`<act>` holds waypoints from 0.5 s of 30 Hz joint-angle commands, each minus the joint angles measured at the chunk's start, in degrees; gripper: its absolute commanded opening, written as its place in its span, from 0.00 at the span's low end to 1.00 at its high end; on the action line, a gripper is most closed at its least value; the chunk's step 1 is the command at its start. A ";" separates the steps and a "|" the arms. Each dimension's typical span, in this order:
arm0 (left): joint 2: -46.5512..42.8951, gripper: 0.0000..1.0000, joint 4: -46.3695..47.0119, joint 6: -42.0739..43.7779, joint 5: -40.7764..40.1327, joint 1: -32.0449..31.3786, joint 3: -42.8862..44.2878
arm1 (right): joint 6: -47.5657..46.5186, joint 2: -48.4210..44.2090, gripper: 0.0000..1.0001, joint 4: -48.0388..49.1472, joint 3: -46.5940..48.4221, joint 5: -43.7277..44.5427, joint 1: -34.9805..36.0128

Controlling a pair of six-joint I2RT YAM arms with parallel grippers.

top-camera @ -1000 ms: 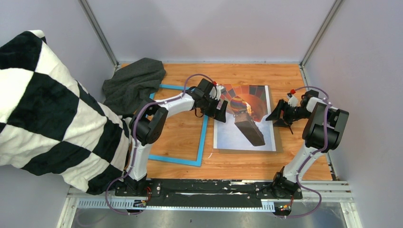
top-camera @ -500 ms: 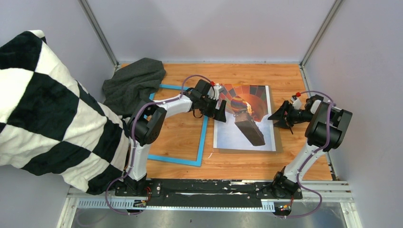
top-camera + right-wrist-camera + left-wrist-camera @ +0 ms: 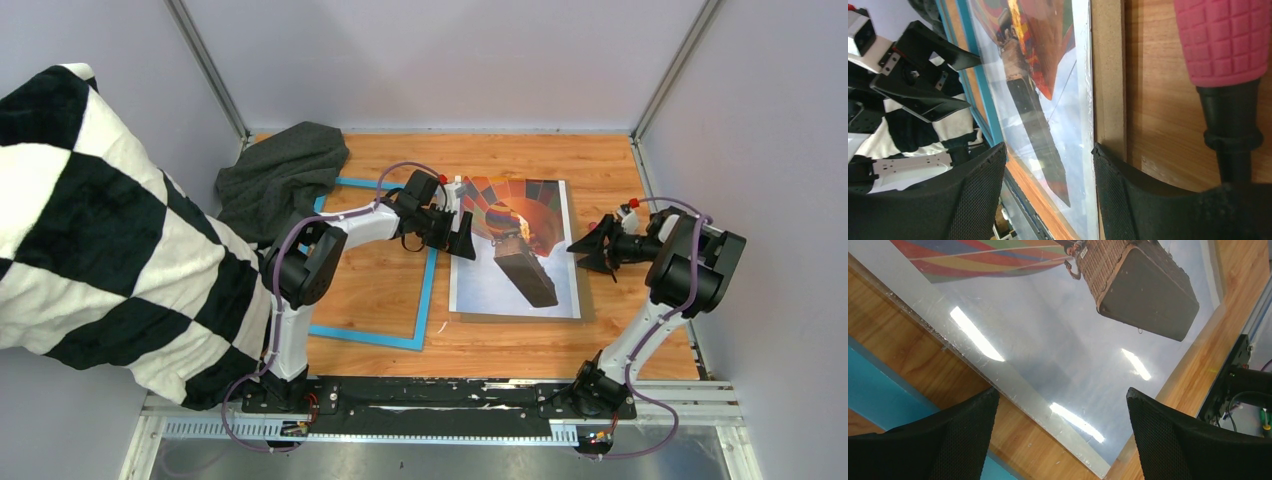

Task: Take the photo out of the frame
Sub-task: Pick up the photo frame item from the photo frame.

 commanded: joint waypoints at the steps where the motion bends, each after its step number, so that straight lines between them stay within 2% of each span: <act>1: -1.54 0.94 2.07 -0.97 2.45 -0.07 -0.69 | -2.43 1.60 0.65 -2.97 -0.63 -7.66 -1.76; 11: 0.01 0.93 2.38 -1.34 2.45 -0.13 -0.91 | -11.85 5.25 0.62 -13.92 2.90 -17.80 -1.82; 15: 0.58 0.93 2.36 -1.50 2.54 -0.25 -0.75 | -21.45 7.62 0.62 -23.95 5.93 -21.77 -1.74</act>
